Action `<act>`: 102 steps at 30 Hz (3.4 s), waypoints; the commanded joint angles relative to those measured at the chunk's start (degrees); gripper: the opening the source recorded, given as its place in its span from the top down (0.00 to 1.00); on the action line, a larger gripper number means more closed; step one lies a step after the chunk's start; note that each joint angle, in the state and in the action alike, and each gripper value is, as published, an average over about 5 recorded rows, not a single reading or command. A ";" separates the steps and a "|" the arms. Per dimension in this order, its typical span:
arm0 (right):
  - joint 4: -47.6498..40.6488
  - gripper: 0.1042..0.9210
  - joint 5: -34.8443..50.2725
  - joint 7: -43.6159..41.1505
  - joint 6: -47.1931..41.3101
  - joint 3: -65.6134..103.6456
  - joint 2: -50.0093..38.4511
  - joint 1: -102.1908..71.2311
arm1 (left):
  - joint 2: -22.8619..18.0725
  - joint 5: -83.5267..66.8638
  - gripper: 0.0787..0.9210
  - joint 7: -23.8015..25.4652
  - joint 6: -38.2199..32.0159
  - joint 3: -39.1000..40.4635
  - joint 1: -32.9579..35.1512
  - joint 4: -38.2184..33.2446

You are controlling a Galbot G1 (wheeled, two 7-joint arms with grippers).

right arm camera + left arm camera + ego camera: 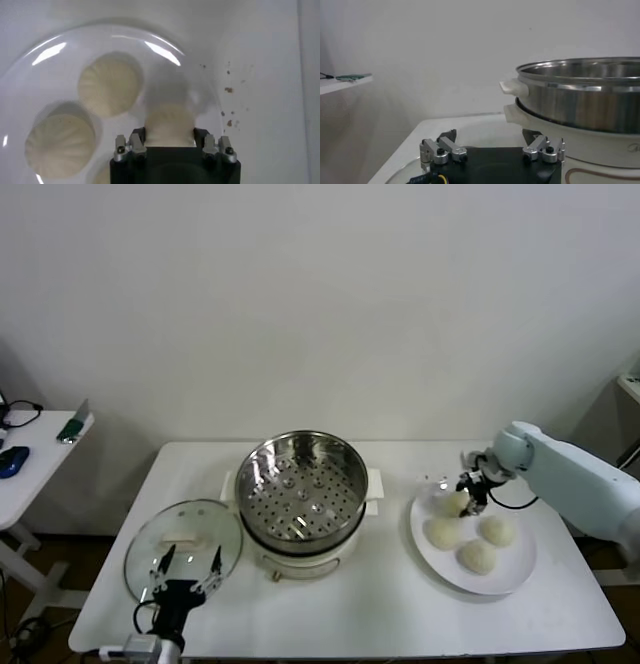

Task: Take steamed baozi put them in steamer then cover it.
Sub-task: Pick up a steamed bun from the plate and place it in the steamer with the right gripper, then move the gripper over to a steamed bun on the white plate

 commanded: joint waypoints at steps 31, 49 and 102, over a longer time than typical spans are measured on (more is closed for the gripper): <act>17.21 0.35 -23.12 13.00 34.45 -21.70 29.25 23.17 | 0.76 1.32 0.12 -1.13 -1.98 0.68 1.76 -1.05; -0.99 0.35 -31.44 16.05 38.40 -16.50 34.50 13.29 | 0.30 1.28 0.12 -1.22 -1.86 0.48 1.70 -1.08; 30.83 0.12 17.13 12.23 -17.00 -18.30 -19.87 6.07 | -0.14 1.83 0.12 -1.06 -1.61 1.77 -0.34 -0.18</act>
